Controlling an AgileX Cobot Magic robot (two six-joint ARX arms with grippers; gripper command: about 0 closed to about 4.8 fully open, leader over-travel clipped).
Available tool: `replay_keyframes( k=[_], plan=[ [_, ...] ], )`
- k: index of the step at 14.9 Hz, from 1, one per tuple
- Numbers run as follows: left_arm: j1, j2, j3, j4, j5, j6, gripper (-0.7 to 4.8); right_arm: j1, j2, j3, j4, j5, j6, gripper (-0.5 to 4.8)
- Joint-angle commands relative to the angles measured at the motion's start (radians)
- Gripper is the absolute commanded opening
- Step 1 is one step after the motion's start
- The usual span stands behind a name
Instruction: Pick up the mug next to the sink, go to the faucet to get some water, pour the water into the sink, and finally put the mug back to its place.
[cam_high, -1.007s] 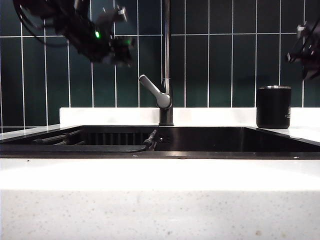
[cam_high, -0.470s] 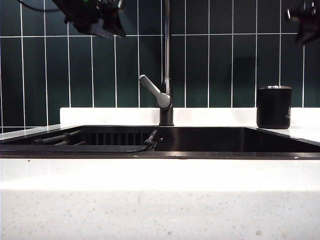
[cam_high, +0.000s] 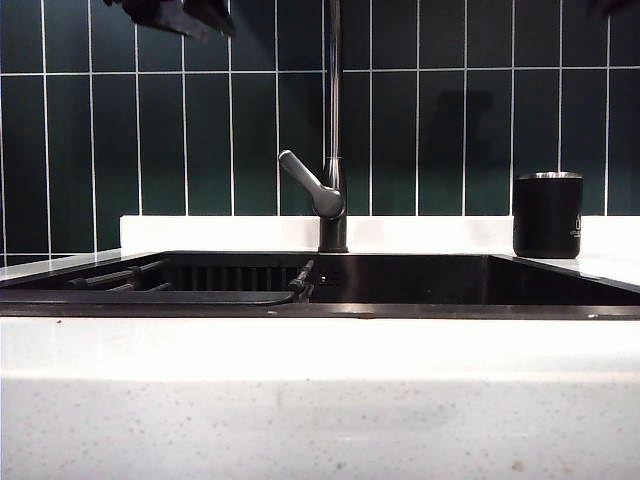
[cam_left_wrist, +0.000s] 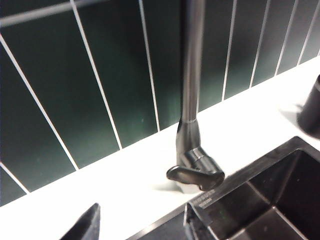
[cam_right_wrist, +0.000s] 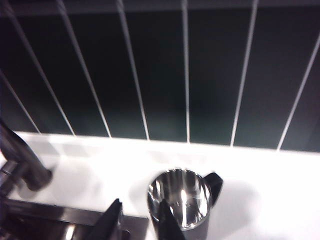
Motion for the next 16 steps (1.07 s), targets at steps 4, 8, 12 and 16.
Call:
replay_keyframes(
  k=[4, 8, 12, 16],
  plan=[
    [0.0, -0.113, -0.084, -0.021, -0.012, 0.002, 2.09, 0.057, -0.089, 0.0, -0.099, 0.008, -0.016, 1.3],
    [0.0, -0.276, -0.221, -0.003, -0.056, 0.01, 2.09, 0.075, -0.203, 0.0, -0.15, 0.016, -0.035, 1.4],
    [0.0, -0.436, -0.341, 0.017, -0.114, 0.006, 2.09, 0.109, -0.311, 0.0, -0.249, 0.057, -0.061, 1.39],
    [0.0, -0.643, -0.496, 0.015, -0.189, -0.016, 2.08, 0.166, -0.415, -0.001, -0.36, 0.11, -0.067, 1.29]
  ],
)
